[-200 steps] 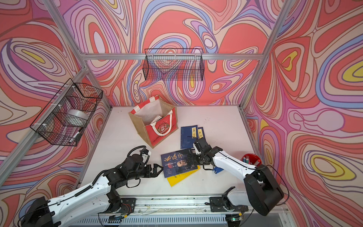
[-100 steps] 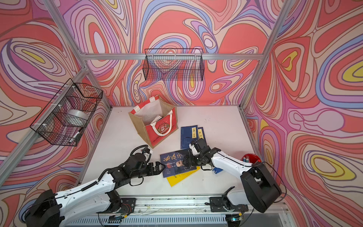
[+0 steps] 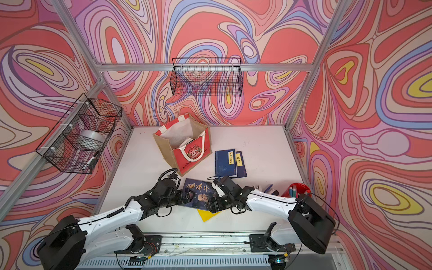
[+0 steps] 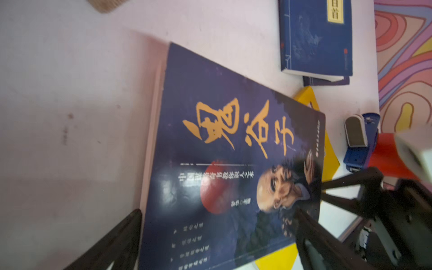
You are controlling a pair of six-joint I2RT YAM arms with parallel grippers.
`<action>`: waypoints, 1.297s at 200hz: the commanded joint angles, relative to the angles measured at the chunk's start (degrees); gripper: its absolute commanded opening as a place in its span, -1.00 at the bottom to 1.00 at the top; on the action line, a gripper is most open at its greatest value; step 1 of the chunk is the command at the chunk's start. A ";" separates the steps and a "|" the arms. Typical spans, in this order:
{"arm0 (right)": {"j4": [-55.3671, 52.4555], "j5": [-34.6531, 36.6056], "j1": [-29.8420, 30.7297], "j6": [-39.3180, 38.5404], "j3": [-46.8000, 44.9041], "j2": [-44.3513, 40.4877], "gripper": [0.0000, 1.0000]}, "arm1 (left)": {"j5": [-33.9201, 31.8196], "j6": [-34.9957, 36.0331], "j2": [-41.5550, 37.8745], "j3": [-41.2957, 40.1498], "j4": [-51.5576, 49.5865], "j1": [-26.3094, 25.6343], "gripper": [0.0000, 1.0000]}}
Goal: Put the books into the canvas bag
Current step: Adjust the book on the book, then pick up the book from the book.
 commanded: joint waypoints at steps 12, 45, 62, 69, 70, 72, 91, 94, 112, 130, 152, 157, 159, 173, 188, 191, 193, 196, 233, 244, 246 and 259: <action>6.53 -7.51 5.18 1.78 0.92 4.91 0.76 | 7.34 2.69 3.87 4.37 6.32 1.84 1.00; 5.62 -6.61 9.17 2.50 0.14 2.34 0.74 | 8.16 5.64 6.16 8.05 7.24 4.42 1.00; -0.17 0.73 9.20 2.21 0.15 -2.82 0.77 | 8.90 7.16 7.21 10.34 5.62 5.45 1.00; -3.29 3.96 8.24 0.99 0.95 -4.46 0.80 | 7.93 7.85 6.74 11.28 3.37 5.63 1.00; -3.66 4.20 8.01 0.73 1.14 -4.58 0.80 | 7.73 8.01 6.67 11.38 2.99 5.64 1.00; -4.45 4.62 7.56 0.27 1.53 -4.78 0.80 | 7.03 8.11 6.26 11.62 2.26 5.71 1.00; -8.74 2.12 0.49 -4.52 5.05 -4.53 0.80 | -0.01 7.87 1.97 11.91 -5.83 7.32 1.00; -9.16 1.39 -0.78 -5.41 5.66 -4.27 0.80 | -0.18 7.83 1.51 11.99 -7.31 7.94 1.00; -12.73 -1.95 -5.42 -10.94 9.68 -1.29 0.81 | 0.76 7.65 -1.67 11.53 -13.63 10.91 1.00; -15.86 -3.38 -9.03 -15.72 13.47 2.99 0.81 | 2.06 5.97 -6.36 8.97 -16.81 10.87 1.00; -19.75 -6.36 -11.05 -21.21 18.48 6.72 0.80 | 4.57 1.67 -11.58 3.50 -16.87 10.92 1.00; -19.87 -5.90 -11.30 -21.64 19.25 7.17 0.81 | 5.12 0.69 -12.57 2.60 -16.82 10.89 1.00; -19.80 -5.86 -11.39 -21.85 19.51 7.41 0.81 | 5.30 0.26 -13.01 2.20 -16.71 10.91 1.00; -18.92 -7.80 -13.01 -23.07 21.11 9.65 0.82 | 6.29 -3.04 -15.81 -0.77 -15.24 10.51 1.00; -17.87 -8.71 -13.95 -24.26 22.62 13.07 0.82 | 6.16 -5.84 -18.10 -3.91 -12.18 9.31 1.00; -17.59 -8.86 -14.08 -24.48 22.75 13.69 0.81 | 6.06 -6.19 -18.30 -4.47 -11.64 9.06 1.00; -17.38 -9.02 -14.13 -24.62 22.84 14.07 0.81 | 6.04 -6.36 -18.40 -4.80 -11.40 9.01 1.00; -17.00 -9.25 -14.25 -24.79 22.87 14.55 0.81 | 5.97 -6.57 -18.45 -5.19 -10.96 8.83 1.00; -13.38 -11.84 -14.60 -24.61 22.13 19.03 0.79 | 7.26 -8.32 -14.76 -6.99 -4.01 7.47 1.00; -12.43 -12.53 -14.58 -24.17 20.87 18.73 0.79 | 7.49 -8.73 -12.66 -6.81 -1.26 6.99 1.00; -12.36 -12.59 -14.56 -24.04 20.68 18.63 0.79 | 7.74 -8.82 -12.24 -6.85 -0.61 6.97 1.00; -12.05 -13.47 -14.45 -23.77 19.49 17.47 0.79 | 8.95 -9.41 -8.92 -6.91 3.71 6.68 1.00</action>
